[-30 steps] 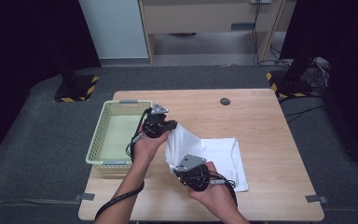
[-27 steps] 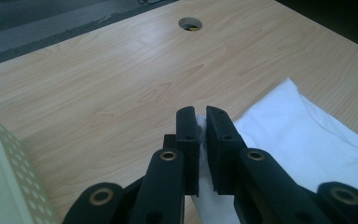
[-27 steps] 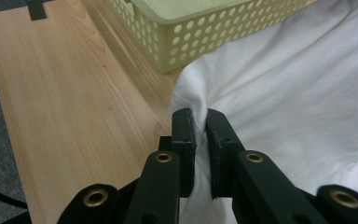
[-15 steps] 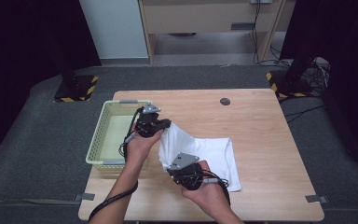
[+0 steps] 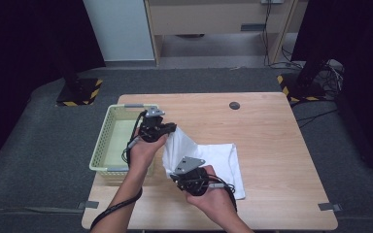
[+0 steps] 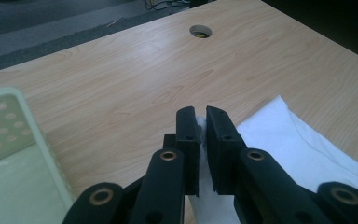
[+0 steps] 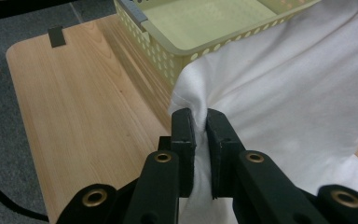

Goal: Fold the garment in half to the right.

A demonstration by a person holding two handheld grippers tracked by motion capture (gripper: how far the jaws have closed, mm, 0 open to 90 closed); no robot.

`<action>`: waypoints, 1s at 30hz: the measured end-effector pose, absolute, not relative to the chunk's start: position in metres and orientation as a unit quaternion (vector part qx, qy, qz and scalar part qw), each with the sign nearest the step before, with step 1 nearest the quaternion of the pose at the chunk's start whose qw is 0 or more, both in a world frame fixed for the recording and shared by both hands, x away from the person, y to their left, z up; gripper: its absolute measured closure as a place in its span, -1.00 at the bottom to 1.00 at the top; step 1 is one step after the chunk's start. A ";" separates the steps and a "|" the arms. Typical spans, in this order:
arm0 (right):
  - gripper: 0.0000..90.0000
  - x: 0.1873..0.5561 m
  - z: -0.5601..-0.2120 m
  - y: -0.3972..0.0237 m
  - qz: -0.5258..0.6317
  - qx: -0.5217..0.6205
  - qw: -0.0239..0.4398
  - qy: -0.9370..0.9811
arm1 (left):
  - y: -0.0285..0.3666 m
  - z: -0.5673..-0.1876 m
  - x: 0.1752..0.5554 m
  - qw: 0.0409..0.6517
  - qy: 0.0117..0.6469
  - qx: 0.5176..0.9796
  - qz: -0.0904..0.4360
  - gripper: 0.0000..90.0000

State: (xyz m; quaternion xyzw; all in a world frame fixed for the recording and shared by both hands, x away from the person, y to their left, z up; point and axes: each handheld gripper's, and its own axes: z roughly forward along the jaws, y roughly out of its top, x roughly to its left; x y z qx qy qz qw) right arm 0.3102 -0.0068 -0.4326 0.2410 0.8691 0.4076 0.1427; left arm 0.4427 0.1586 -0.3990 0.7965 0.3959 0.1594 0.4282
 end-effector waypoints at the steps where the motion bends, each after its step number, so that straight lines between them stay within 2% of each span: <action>1: 0.84 0.310 -0.432 -0.009 0.408 0.241 0.143 0.869 | 0.155 -0.399 0.443 0.427 0.395 0.798 0.160 0.88; 21: 0.84 0.317 -0.447 -0.085 0.422 0.290 0.119 0.851 | 0.077 -0.412 0.460 0.416 0.368 0.820 0.138 0.88; 30: 0.84 0.318 -0.451 -0.105 0.417 0.302 0.115 0.850 | 0.058 -0.417 0.463 0.411 0.357 0.828 0.133 0.88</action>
